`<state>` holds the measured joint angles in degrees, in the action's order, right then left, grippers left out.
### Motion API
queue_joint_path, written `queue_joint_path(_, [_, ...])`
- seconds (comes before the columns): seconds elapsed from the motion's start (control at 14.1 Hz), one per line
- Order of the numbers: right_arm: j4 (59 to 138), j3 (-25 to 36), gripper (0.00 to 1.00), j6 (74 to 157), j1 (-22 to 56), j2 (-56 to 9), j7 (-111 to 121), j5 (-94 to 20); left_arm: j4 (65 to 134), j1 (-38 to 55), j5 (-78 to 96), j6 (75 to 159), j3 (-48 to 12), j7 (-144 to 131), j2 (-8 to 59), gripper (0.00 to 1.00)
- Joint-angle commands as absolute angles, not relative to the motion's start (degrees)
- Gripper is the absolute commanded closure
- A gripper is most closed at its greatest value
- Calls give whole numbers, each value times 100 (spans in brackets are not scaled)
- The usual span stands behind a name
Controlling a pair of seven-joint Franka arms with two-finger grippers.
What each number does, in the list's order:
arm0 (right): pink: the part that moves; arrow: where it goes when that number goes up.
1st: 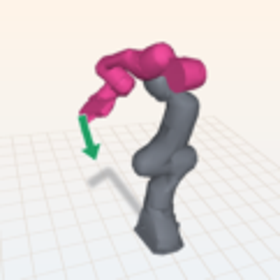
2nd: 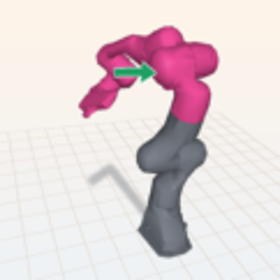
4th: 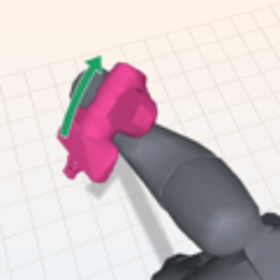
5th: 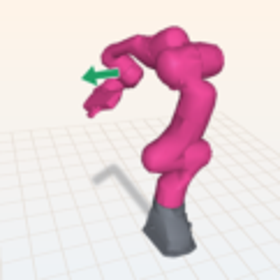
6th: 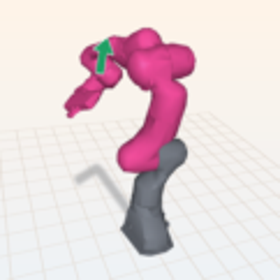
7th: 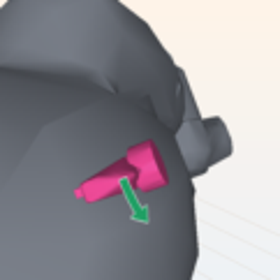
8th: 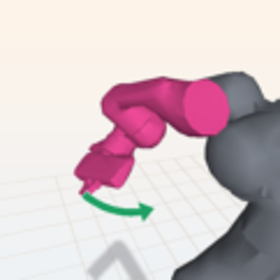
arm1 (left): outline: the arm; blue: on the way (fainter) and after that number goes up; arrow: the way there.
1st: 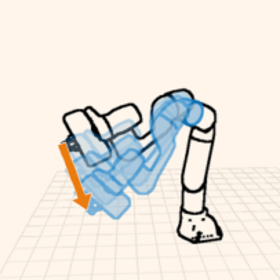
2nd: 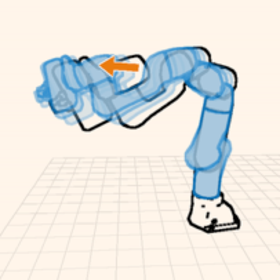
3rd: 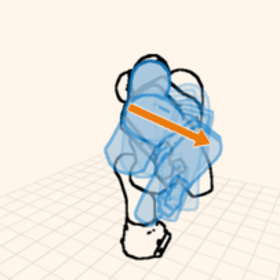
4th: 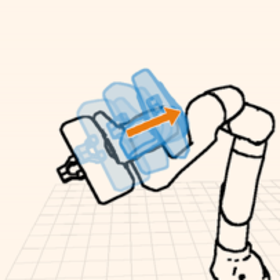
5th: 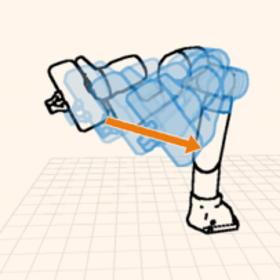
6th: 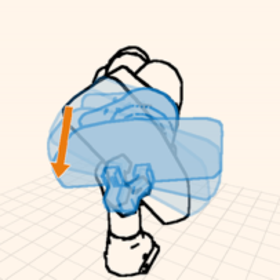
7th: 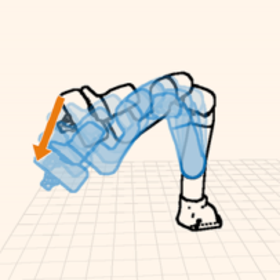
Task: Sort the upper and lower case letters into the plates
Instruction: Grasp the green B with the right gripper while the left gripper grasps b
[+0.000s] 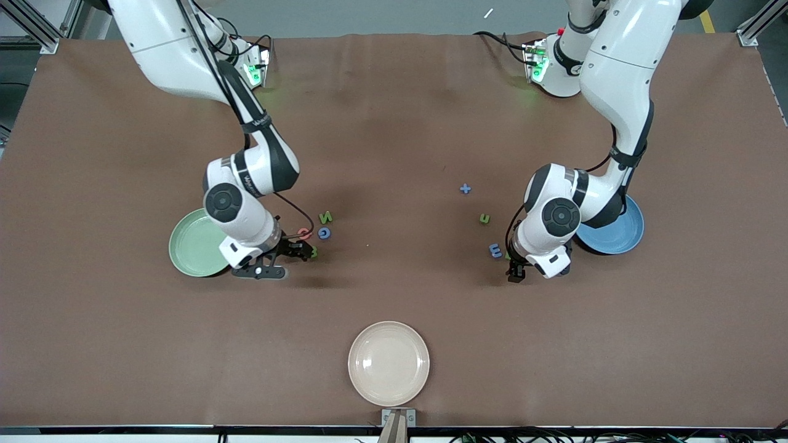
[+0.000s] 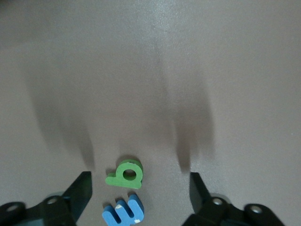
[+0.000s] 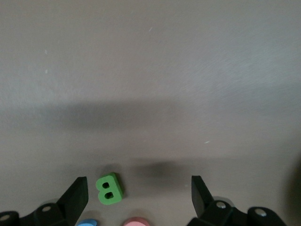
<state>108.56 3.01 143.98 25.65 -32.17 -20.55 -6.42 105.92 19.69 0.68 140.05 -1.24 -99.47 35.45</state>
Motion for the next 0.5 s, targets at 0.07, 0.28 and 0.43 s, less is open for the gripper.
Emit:
queue_joint_path(0.07, [10916, 343, 13, 14783, 2856, -3427, -2145, -721, 10556, 2013, -88, 14019, -105, -10125, 3630, 22])
queue_joint_path(0.28, [10916, 343, 22, 14783, 2909, -3472, -2145, -721, 10582, 2013, -88, 14019, -105, -10125, 3647, 25])
queue_joint_path(0.43, [10916, 343, 27, 14783, 2927, -3498, -2136, -721, 10608, 2013, -88, 14019, -105, -10125, 3639, 33])
